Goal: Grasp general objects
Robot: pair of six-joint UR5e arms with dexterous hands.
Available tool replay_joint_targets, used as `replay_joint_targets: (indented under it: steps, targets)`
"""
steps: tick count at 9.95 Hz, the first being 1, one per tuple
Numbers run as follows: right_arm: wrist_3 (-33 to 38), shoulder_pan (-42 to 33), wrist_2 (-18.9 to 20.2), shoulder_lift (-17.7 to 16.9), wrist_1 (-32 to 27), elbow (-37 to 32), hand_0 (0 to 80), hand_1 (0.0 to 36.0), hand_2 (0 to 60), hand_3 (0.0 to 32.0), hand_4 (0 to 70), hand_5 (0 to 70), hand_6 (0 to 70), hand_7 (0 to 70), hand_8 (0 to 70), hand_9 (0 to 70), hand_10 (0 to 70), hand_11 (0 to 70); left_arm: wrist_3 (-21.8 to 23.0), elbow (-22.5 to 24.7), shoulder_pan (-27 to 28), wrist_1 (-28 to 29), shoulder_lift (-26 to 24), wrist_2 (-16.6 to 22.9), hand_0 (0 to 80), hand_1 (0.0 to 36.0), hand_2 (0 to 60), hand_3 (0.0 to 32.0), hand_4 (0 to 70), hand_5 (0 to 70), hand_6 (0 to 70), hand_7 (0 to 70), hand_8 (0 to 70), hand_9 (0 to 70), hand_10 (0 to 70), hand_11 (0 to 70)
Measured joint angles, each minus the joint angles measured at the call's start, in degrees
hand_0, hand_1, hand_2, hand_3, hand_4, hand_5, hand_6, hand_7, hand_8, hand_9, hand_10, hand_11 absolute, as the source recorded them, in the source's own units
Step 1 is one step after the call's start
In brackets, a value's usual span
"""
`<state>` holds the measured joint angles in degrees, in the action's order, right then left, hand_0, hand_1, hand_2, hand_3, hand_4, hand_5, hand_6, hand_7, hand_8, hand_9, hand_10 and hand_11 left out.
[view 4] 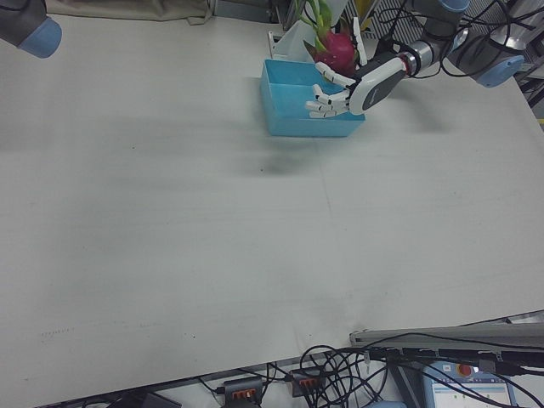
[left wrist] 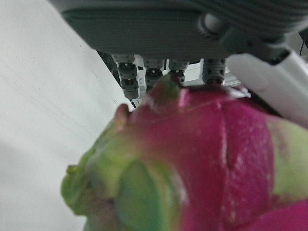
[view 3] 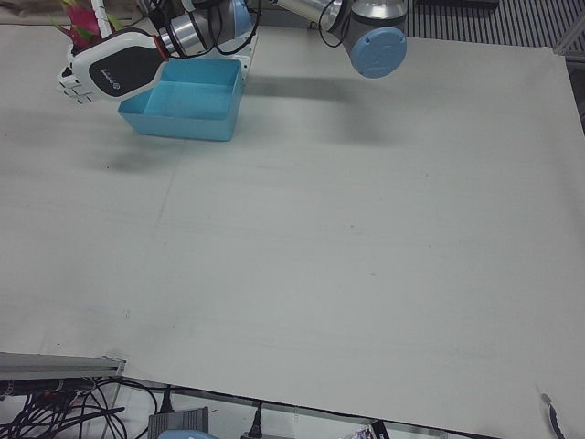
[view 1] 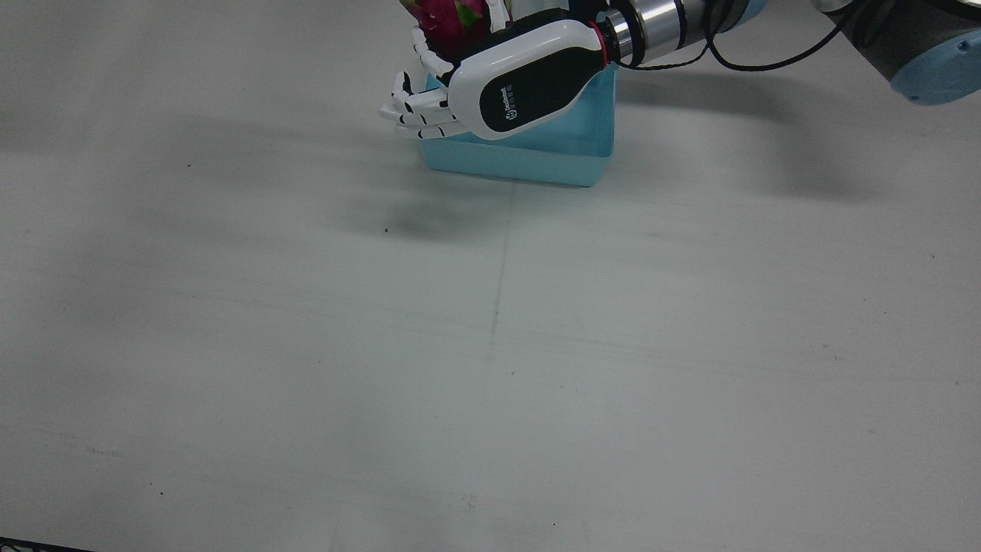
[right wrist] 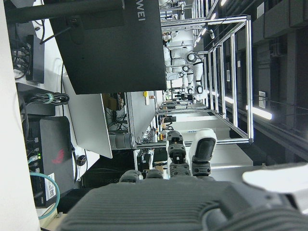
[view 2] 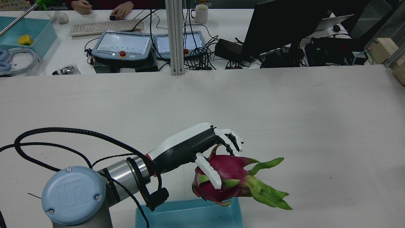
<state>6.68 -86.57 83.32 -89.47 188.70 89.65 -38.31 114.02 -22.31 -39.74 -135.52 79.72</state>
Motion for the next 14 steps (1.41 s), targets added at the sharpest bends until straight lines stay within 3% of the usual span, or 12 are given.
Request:
replay_joint_targets:
  steps: [5,6,7,8,9,12,14]
  targets:
    - [0.0,0.0,0.02,0.0,0.0,0.01,0.0,0.0,0.0,0.0,0.0,0.0,0.0,0.0,0.0,0.0,0.0,0.0,-0.72,0.03,4.76,-0.26,0.22,0.02,51.6,9.0,7.0,0.0,70.0,36.7,17.0,48.2,17.4,15.7,9.4,13.1]
    - [0.0,0.0,0.03,0.0,0.0,0.03,0.0,0.0,0.0,0.0,0.0,0.0,0.0,0.0,0.0,0.0,0.0,0.0,-0.8,0.0,5.23,-0.2,0.27,0.05,49.9,9.1,4.9,0.0,67.2,27.3,11.4,38.9,10.9,7.8,7.5,10.8]
    - [0.0,0.0,0.02,0.0,0.0,0.03,0.0,0.0,0.0,0.0,0.0,0.0,0.0,0.0,0.0,0.0,0.0,0.0,-0.84,-0.15,5.76,-0.02,0.3,0.05,49.3,7.9,0.0,0.0,30.8,10.3,3.7,25.3,4.2,3.6,3.3,5.3]
    - [0.0,0.0,0.01,0.0,0.0,0.04,0.0,0.0,0.0,0.0,0.0,0.0,0.0,0.0,0.0,0.0,0.0,0.0,-0.87,-0.32,6.29,0.12,0.35,0.05,48.3,6.4,0.0,0.0,7.9,2.5,0.0,18.5,4.4,2.3,0.0,0.0]
    - [0.0,0.0,0.03,0.0,0.0,0.04,0.0,0.0,0.0,0.0,0.0,0.0,0.0,0.0,0.0,0.0,0.0,0.0,-0.88,-0.47,6.79,0.2,0.38,0.07,48.0,6.1,0.0,0.0,5.3,1.5,0.0,17.2,4.5,2.0,0.0,0.0]
    - [0.0,0.0,0.01,0.0,0.0,0.01,0.0,0.0,0.0,0.0,0.0,0.0,0.0,0.0,0.0,0.0,0.0,0.0,-0.95,-0.54,7.81,0.27,0.42,0.04,48.6,5.8,0.0,0.0,13.0,3.8,0.3,18.1,4.7,2.2,0.0,0.0]
    - [0.0,0.0,0.0,0.0,0.0,0.0,0.0,0.0,0.0,0.0,0.0,0.0,0.0,0.0,0.0,0.0,0.0,0.0,-0.97,-0.55,7.99,0.27,0.41,0.01,48.5,5.8,0.0,0.0,11.8,4.9,0.8,19.8,5.0,2.5,0.0,0.0]
